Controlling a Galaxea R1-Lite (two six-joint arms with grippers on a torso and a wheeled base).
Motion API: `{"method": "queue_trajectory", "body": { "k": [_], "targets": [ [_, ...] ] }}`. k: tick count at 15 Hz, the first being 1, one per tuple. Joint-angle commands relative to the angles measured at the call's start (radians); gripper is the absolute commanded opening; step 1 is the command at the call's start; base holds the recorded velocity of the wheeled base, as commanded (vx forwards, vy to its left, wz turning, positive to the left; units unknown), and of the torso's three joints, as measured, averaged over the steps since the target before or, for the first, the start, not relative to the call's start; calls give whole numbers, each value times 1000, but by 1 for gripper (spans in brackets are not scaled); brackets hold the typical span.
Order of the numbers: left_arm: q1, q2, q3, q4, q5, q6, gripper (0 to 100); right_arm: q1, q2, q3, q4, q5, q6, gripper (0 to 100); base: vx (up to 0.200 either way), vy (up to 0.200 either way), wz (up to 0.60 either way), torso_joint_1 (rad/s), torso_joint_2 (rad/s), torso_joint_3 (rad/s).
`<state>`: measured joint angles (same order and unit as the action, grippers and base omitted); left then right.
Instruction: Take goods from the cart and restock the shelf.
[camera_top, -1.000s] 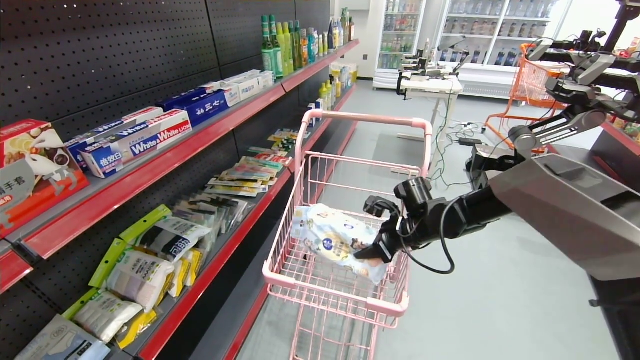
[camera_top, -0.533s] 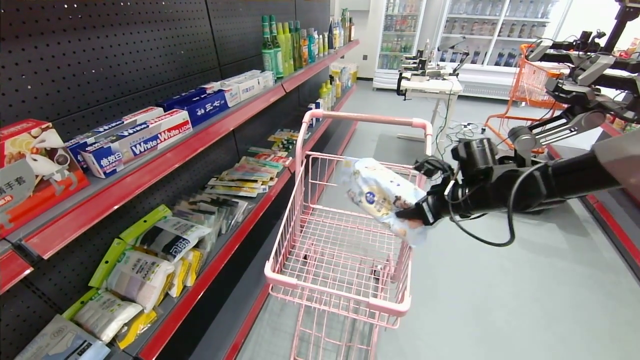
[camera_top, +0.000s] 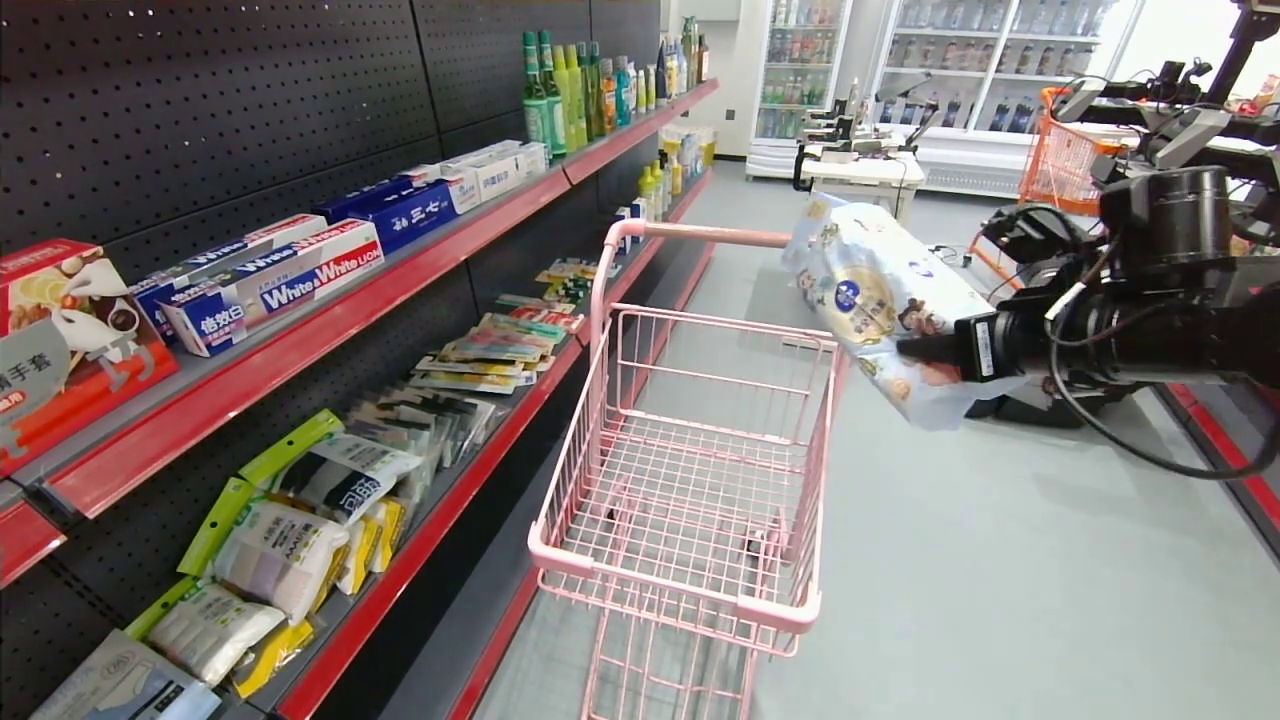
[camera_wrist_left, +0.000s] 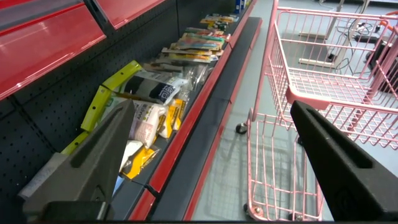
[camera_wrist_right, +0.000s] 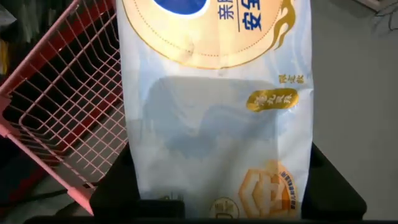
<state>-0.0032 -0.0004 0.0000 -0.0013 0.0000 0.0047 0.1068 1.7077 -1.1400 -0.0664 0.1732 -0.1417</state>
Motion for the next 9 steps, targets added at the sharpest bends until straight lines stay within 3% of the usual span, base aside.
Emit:
{"method": "queue_trajectory", "body": {
  "k": [1, 2, 3, 4, 5, 9],
  "targets": [
    [0, 0, 0, 0, 0, 0, 100, -36, -223, 155, -1, -121, 14, 0, 0, 0, 0, 0, 0, 0],
    [0, 0, 0, 0, 0, 0, 100, -53, -324, 243, -1, -184, 16, 0, 0, 0, 0, 0, 0, 0],
    [0, 0, 0, 0, 0, 0, 100, -75, -453, 352, -3, -190, 10, 0, 0, 0, 0, 0, 0, 0],
    [0, 0, 0, 0, 0, 0, 100, -76, -468, 364, -3, -190, 8, 0, 0, 0, 0, 0, 0, 0],
    [0, 0, 0, 0, 0, 0, 100, -85, -625, 494, -4, -190, -2, 0, 0, 0, 0, 0, 0, 0],
    [0, 0, 0, 0, 0, 0, 100, -122, -879, 695, -78, -190, -7, 0, 0, 0, 0, 0, 0, 0]
  ]
}}
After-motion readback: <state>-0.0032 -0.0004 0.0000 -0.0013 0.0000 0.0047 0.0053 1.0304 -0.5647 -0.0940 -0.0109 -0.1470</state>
